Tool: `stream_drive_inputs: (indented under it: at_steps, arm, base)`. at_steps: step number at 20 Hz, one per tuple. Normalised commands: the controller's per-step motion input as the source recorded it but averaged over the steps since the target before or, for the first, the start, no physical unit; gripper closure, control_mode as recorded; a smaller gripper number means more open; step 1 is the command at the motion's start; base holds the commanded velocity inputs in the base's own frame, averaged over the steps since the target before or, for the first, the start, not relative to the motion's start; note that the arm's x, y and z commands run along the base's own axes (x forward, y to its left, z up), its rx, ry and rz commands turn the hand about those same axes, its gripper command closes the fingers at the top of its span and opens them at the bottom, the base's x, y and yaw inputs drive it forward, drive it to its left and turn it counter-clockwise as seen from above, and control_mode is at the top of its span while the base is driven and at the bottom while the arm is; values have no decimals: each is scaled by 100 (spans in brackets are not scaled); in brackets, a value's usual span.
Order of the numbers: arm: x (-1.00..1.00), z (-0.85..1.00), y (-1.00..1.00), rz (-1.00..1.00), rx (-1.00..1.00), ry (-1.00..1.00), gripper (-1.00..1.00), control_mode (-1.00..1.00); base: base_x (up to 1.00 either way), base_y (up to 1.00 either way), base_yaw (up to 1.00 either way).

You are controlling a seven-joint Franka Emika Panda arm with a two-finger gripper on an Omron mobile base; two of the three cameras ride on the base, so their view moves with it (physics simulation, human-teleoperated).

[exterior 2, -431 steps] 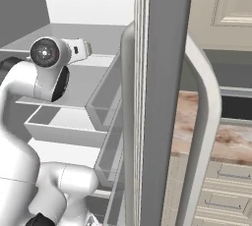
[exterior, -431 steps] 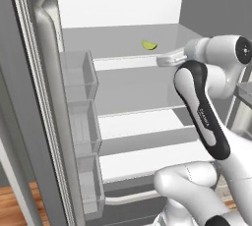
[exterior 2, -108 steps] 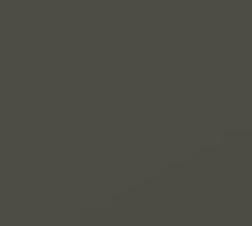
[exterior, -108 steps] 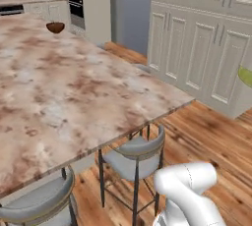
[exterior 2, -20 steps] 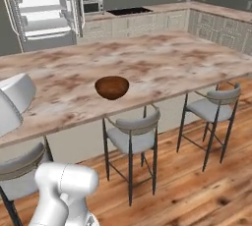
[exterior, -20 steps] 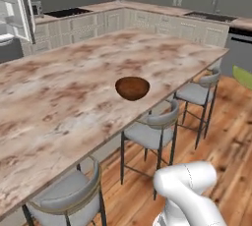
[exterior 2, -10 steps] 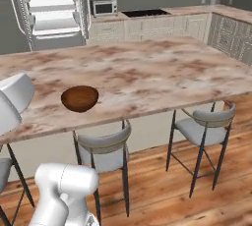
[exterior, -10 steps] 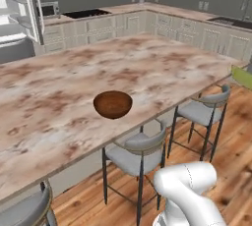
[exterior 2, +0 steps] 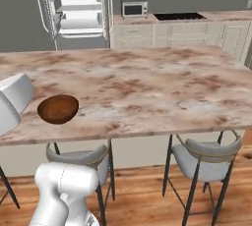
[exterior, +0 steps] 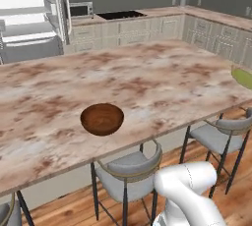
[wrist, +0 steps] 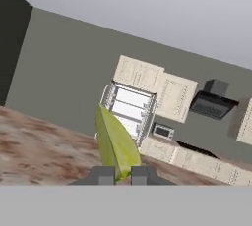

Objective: There is a bowl on the dining counter. Grab a lemon wedge from the fridge and place it in the bowl. Then get the liquor bottle and glass cup from the cabinet and place them next to the bowl.

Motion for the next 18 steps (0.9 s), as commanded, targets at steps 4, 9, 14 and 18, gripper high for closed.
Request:
stream_drive_inputs:
  at_steps: [4,9,14,18]
  arm:
    - [0,0,0,0,0,0,100,100]
    - [0,0,0,0,0,0,100,100]
    - [15,-3,3,7,0,7,100,-100]
    - [68,-17,4,19,-4,56,100,-100]
  base:
    - [67,-13,49]
    - [57,0,50]
    - [53,6,34]
    - [0,0,0]
